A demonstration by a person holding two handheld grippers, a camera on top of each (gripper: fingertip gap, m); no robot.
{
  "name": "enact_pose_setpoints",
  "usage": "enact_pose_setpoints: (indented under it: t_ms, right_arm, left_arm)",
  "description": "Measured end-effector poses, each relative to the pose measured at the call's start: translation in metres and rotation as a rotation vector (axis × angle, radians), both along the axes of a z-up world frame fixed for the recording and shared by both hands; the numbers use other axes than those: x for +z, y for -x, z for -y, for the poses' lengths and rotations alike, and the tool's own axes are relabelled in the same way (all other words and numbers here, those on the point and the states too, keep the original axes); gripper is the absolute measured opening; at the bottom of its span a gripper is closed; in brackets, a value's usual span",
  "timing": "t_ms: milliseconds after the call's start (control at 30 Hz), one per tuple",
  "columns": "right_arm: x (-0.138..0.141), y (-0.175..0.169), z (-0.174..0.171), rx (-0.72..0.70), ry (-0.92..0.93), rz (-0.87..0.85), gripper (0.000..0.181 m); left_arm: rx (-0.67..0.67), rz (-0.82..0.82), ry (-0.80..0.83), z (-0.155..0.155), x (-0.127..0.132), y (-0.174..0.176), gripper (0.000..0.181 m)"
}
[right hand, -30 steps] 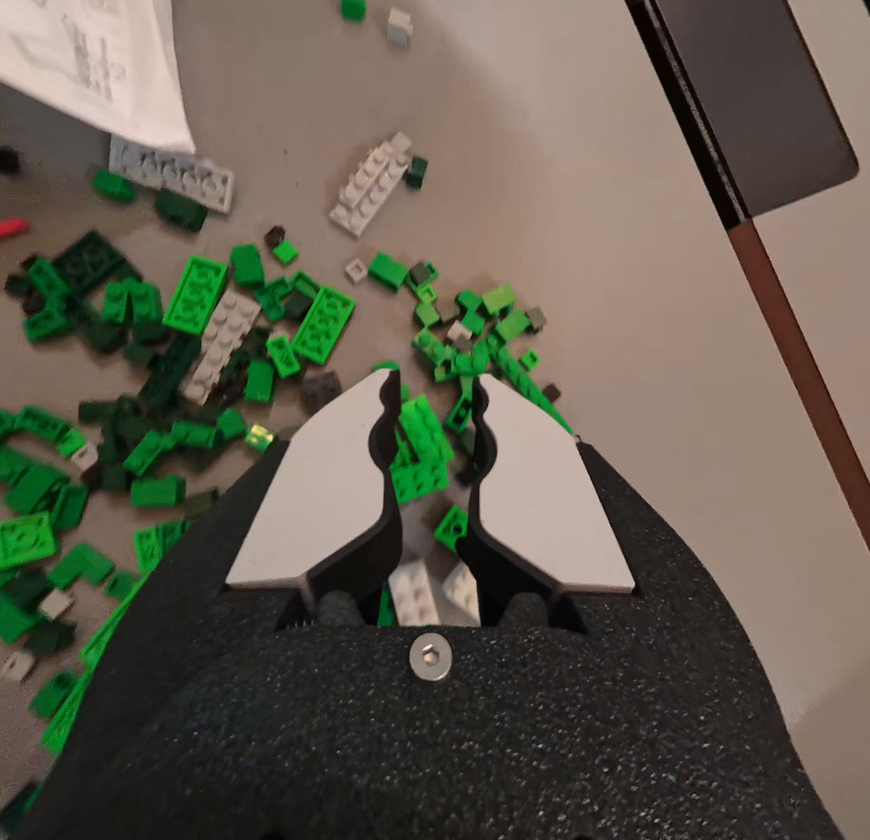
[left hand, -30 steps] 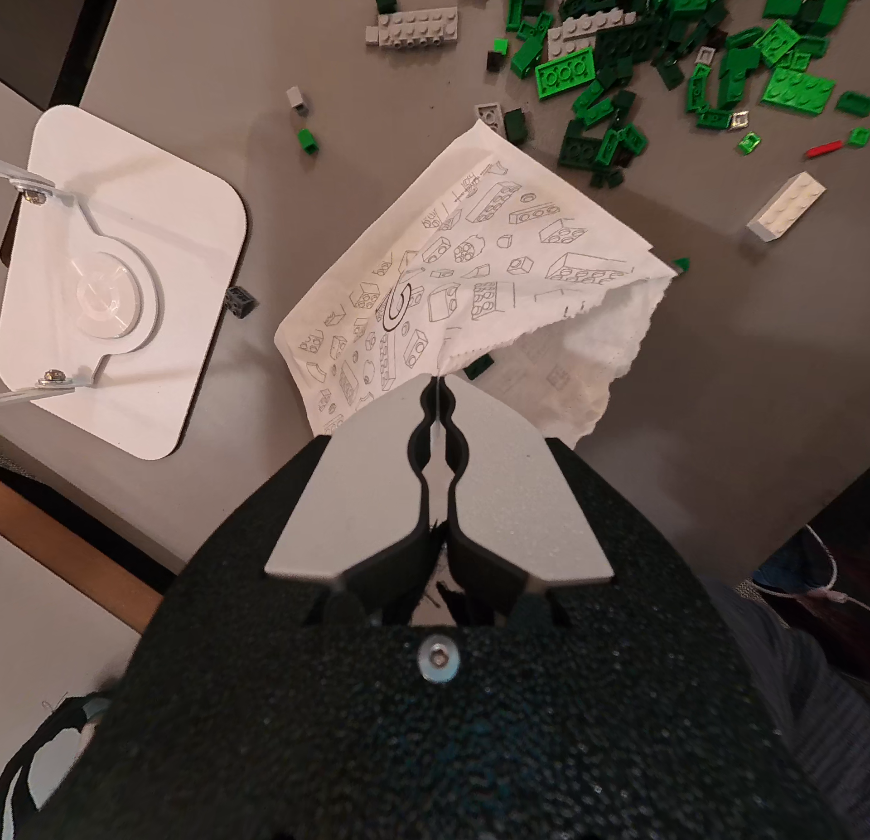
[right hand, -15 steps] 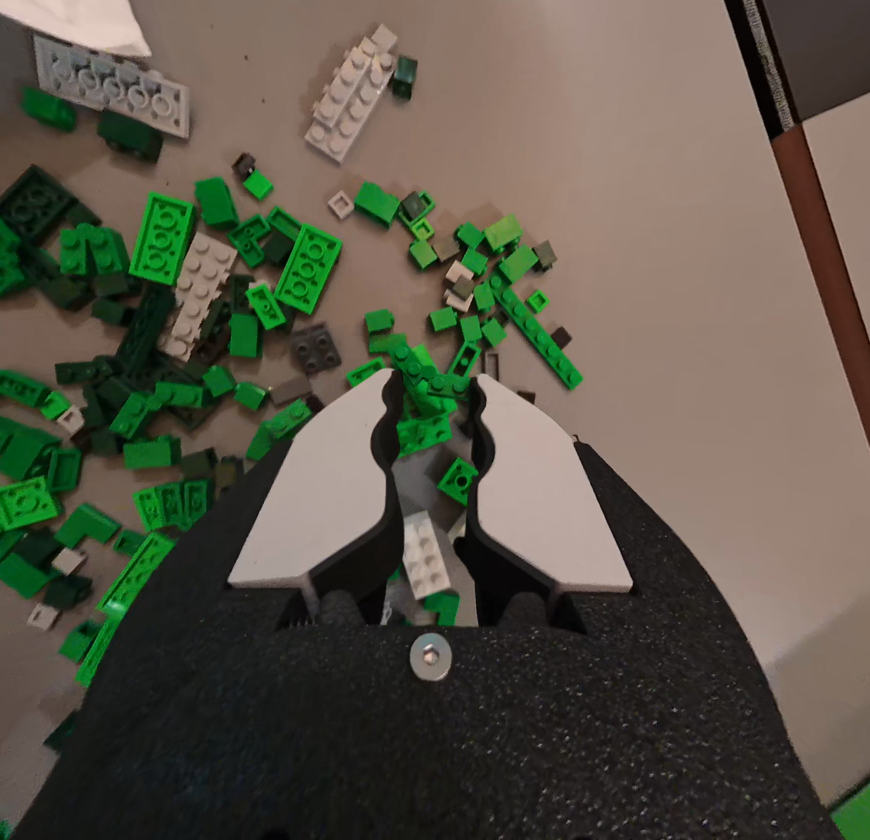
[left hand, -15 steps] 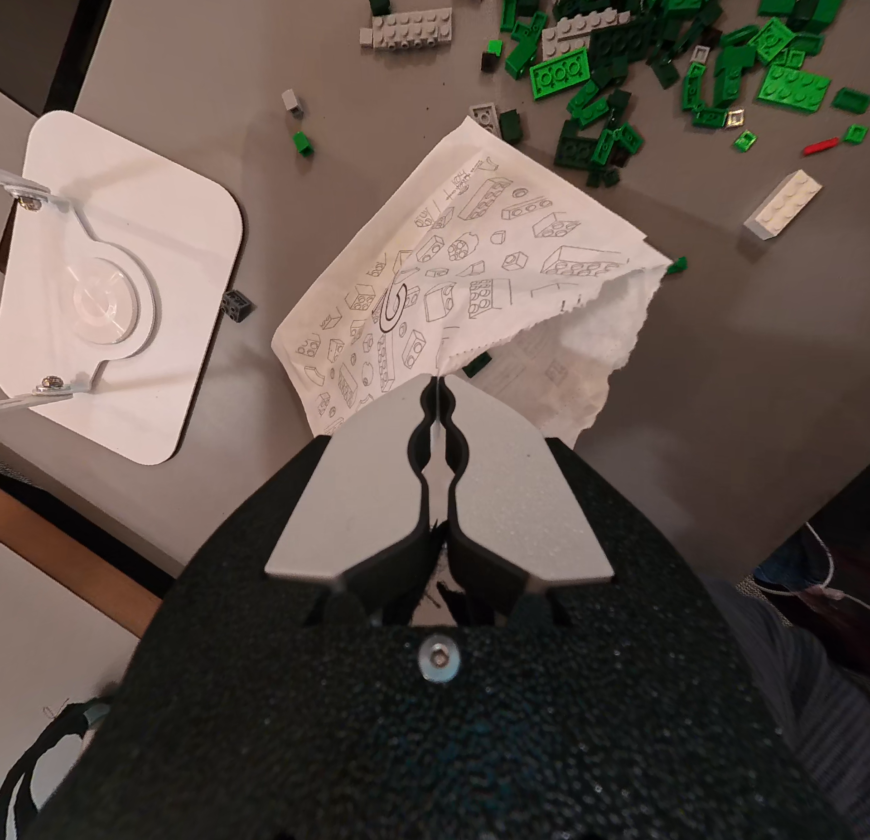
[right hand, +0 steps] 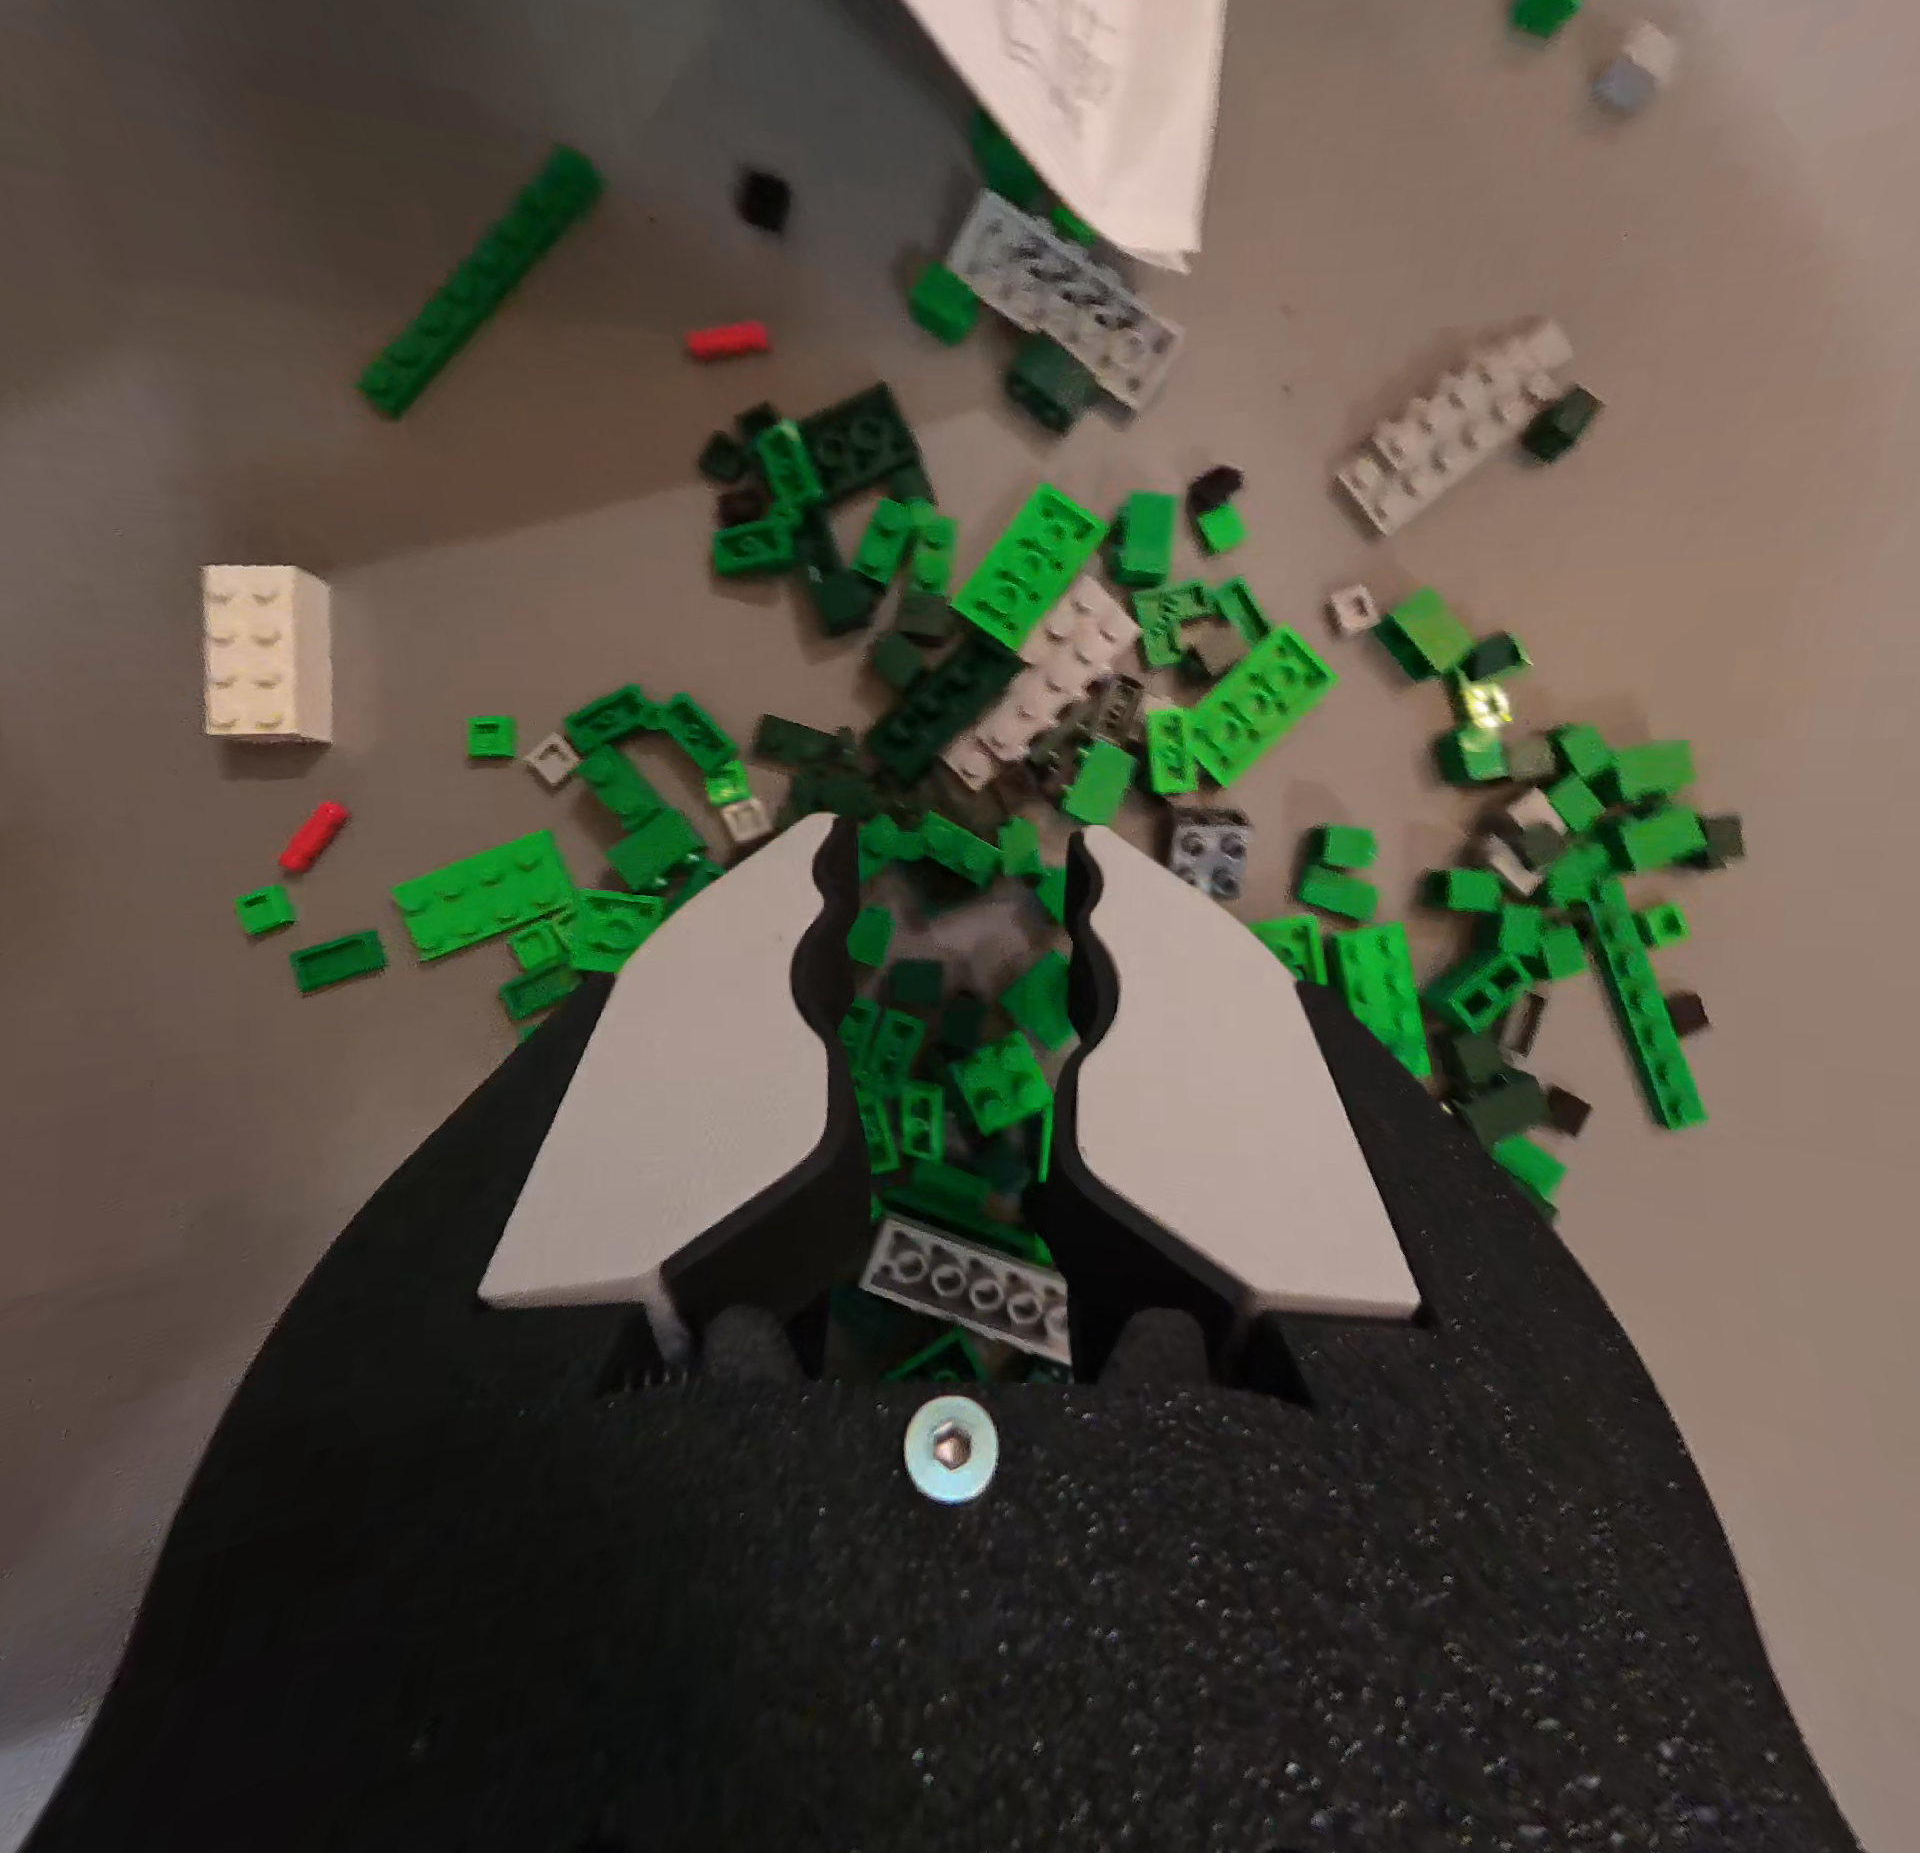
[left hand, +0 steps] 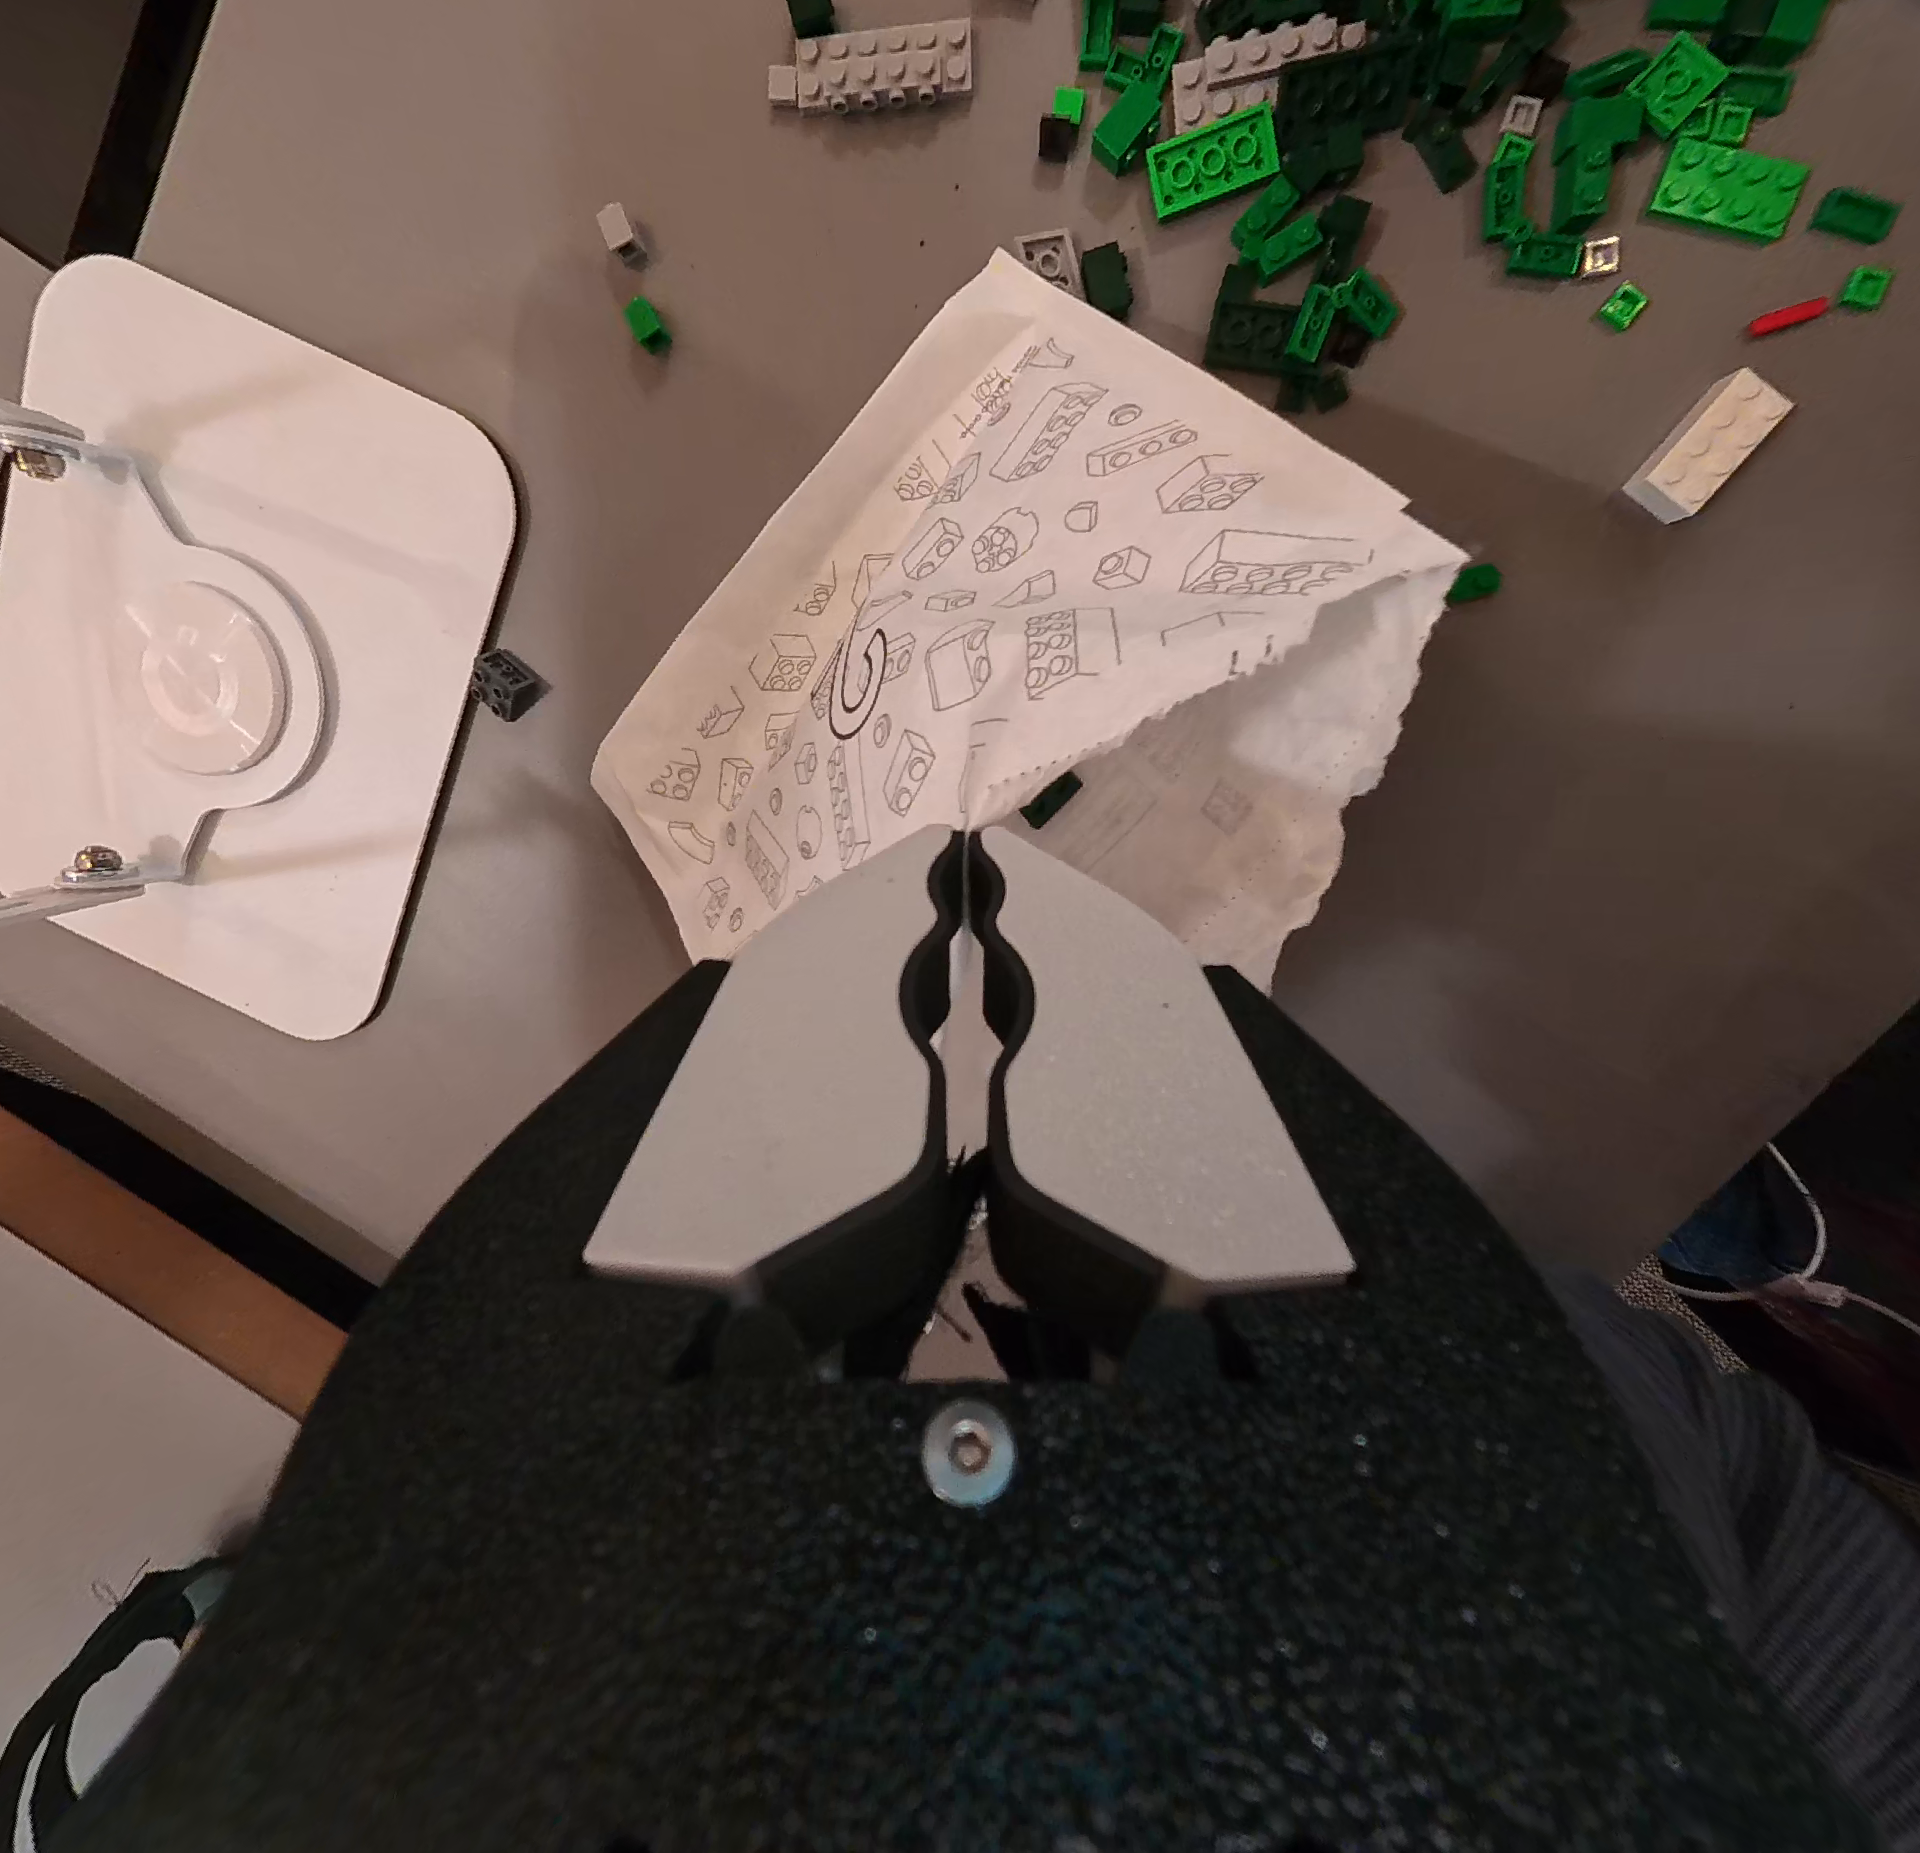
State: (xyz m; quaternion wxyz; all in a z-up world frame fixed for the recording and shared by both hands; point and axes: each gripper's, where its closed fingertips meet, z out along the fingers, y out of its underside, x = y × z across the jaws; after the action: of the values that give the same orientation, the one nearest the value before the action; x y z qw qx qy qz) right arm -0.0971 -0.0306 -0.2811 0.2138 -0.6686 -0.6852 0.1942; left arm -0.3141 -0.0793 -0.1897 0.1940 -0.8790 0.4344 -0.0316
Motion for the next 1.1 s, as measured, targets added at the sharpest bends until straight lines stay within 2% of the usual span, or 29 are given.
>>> enact_pose_setpoints:
  t_ms: [200, 367, 467, 567, 667, 733, 833, 1100]
  right_arm:
    - [-0.010, -0.001, 0.011, 0.037, -0.052, 0.100, 0.035]
    - [-0.016, -0.019, -0.011, -0.047, -0.181, 0.211, 0.019]
    - [-0.012, -0.025, -0.017, -0.101, -0.198, 0.189, 0.023]
    - [-0.004, -0.024, 0.000, -0.092, -0.115, 0.117, 0.030]
    - [-0.005, -0.037, 0.018, -0.088, -0.022, 0.137, 0.035]
    - [-0.007, -0.044, 0.023, -0.088, -0.029, 0.149, 0.041]
    - [-0.012, -0.052, 0.035, -0.079, -0.031, 0.158, 0.042]
    - [-0.016, -0.076, 0.035, -0.170, -0.107, 0.231, 0.039]
  left_arm:
    - [-0.007, -0.001, 0.004, 0.000, -0.001, -0.002, 0.000]
    - [-0.011, -0.003, 0.003, 0.001, -0.001, -0.002, 0.000]
    - [-0.010, -0.003, 0.001, 0.001, 0.000, -0.002, 0.000]
    - [-0.010, -0.002, 0.002, 0.001, 0.000, -0.002, 0.000]
    - [-0.012, -0.002, 0.003, 0.001, 0.000, -0.002, 0.000]
    - [-0.016, -0.001, 0.003, 0.001, 0.000, -0.003, 0.000]
    - [-0.021, 0.000, 0.004, 0.002, 0.000, -0.003, 0.000]
    - [-0.026, -0.001, 0.006, 0.003, -0.001, -0.005, 0.000]
